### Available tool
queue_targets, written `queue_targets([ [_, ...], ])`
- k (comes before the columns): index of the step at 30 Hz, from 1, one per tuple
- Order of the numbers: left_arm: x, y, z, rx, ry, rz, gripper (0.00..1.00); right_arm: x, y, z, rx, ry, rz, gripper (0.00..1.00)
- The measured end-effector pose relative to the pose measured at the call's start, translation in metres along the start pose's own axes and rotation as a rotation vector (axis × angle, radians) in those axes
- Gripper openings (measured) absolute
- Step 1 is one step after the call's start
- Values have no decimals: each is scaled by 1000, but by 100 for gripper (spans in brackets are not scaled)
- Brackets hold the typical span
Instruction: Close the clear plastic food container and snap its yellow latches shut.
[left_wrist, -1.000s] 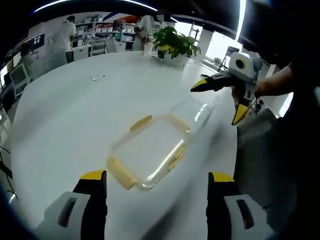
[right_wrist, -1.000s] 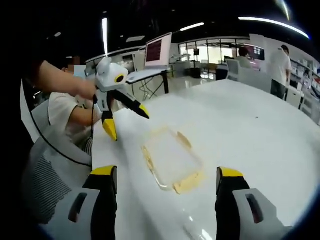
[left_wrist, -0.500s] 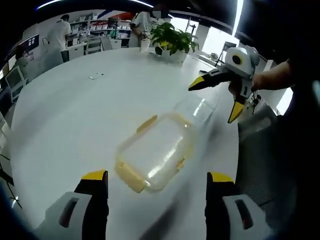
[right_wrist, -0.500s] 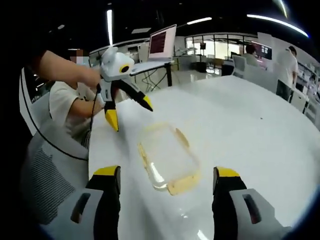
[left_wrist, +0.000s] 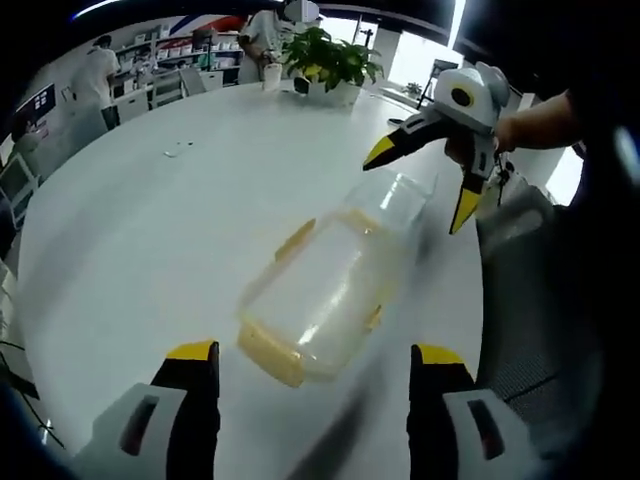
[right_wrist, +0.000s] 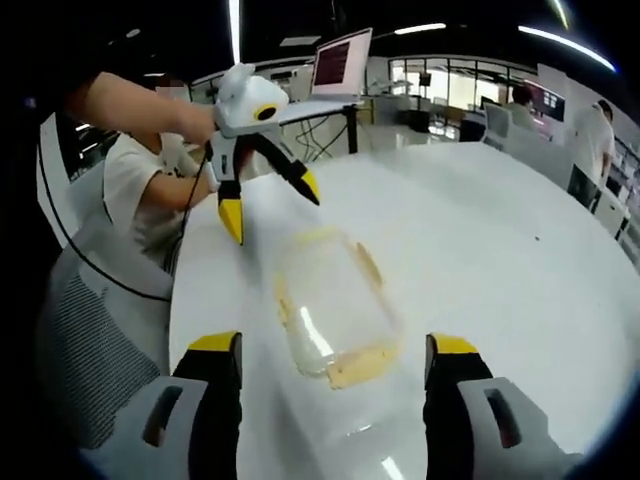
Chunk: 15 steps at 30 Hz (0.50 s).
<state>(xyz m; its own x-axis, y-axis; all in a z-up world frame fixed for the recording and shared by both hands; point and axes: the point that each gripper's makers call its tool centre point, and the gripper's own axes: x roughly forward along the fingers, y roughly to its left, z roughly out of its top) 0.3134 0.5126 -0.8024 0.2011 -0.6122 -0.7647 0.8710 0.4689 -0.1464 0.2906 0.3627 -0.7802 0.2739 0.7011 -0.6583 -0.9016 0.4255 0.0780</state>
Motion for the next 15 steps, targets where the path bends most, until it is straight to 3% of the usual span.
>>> queue_targets([
  [5, 3, 4, -1, 25, 19, -5, 74, 2, -5, 1, -16, 18, -5, 69],
  [15, 6, 7, -12, 89, 102, -34, 69, 13, -4, -11, -106, 119, 34, 67],
])
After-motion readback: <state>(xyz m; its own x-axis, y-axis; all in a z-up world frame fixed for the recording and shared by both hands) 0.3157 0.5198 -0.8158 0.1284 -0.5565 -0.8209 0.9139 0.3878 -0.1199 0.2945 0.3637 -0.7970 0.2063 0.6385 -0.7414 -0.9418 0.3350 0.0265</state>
